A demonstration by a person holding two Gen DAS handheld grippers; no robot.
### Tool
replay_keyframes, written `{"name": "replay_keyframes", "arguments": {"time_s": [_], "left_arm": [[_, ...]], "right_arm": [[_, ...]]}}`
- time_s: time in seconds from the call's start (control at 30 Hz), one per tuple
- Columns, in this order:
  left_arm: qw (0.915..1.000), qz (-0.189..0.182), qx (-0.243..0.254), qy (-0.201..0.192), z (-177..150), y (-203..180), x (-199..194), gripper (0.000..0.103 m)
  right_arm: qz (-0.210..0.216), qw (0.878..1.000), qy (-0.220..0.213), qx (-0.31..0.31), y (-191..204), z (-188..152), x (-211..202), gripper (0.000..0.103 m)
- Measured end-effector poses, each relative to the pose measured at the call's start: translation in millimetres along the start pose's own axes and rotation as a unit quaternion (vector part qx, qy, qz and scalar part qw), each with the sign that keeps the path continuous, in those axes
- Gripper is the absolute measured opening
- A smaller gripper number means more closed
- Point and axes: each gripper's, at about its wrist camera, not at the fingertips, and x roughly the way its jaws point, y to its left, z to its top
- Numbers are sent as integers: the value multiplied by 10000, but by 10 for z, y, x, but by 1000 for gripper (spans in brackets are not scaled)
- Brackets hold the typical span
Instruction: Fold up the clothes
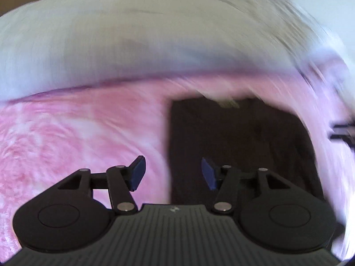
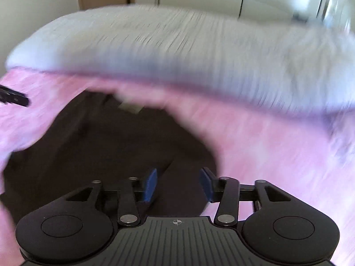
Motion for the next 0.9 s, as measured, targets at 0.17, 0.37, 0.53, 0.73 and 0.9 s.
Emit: {"name": "replay_keyframes", "arguments": {"time_s": [0.17,0.37,0.53,0.73,0.9], "left_arm": [[9721,-1269,1900,535,-581,-1023,138,58],[9504,-1545,2459,1114,-898,-1488,440,12],[9550,-1882,2222,567,-836,-1183,-438,2],[9501,-1277,2709,871,-1418,-829,-1301,0],[9328,-1212,2941,1695,-2089,-831,-1370,0]], "right_arm": [[169,9959,713,526,111,-897,-216,50],[7,9848,1110,1336,6,-1522,-445,51],[-30,9816,1164,1514,-77,-1695,-714,51],[256,9849,1221,1203,160,-1729,-706,52],[467,9852,1272,1052,374,-1769,-621,53]]}}
